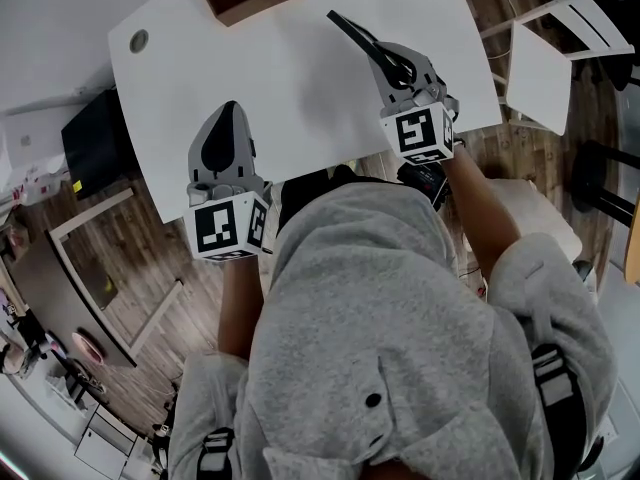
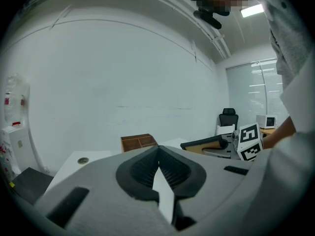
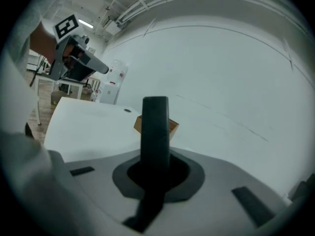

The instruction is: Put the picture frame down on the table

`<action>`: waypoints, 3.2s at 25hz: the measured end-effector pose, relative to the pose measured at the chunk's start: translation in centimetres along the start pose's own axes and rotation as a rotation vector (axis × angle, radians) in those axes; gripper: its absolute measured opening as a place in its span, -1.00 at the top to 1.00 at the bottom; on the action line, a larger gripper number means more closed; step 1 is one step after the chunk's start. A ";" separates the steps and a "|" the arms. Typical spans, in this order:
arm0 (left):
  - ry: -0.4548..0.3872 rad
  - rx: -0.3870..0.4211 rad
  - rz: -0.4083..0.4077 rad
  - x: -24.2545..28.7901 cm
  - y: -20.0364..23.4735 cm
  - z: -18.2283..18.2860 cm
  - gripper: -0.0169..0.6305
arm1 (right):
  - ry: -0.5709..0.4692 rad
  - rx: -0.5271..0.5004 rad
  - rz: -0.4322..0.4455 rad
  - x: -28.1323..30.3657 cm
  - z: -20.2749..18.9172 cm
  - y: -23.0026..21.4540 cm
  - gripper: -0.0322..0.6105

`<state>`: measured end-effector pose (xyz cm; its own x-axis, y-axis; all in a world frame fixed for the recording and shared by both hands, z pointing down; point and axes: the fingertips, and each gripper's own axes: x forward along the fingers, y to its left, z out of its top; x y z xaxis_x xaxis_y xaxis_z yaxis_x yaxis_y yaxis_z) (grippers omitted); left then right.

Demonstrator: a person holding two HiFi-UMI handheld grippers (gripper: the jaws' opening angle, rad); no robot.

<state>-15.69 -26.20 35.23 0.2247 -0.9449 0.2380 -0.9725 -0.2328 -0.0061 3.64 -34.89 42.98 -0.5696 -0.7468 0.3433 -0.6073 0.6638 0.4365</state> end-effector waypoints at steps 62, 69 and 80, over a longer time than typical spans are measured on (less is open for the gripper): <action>-0.001 -0.025 0.084 -4.5 1.7 -1.9 0.88 | 0.308 -0.285 0.601 1.5 -8.2 13.8 -0.09; -0.007 -0.022 0.089 -5.2 1.9 -1.9 0.88 | 0.373 -0.332 0.683 1.8 -8.3 14.4 -0.09; -0.015 -0.018 0.092 -5.9 2.0 -1.7 0.89 | 0.381 -0.336 0.687 1.9 -8.2 14.4 -0.09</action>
<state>-19.11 -20.71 35.47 0.1353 -0.9655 0.2224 -0.9900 -0.1409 -0.0094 -1.60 -27.10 56.76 -0.4895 -0.1855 0.8520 0.0356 0.9720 0.2321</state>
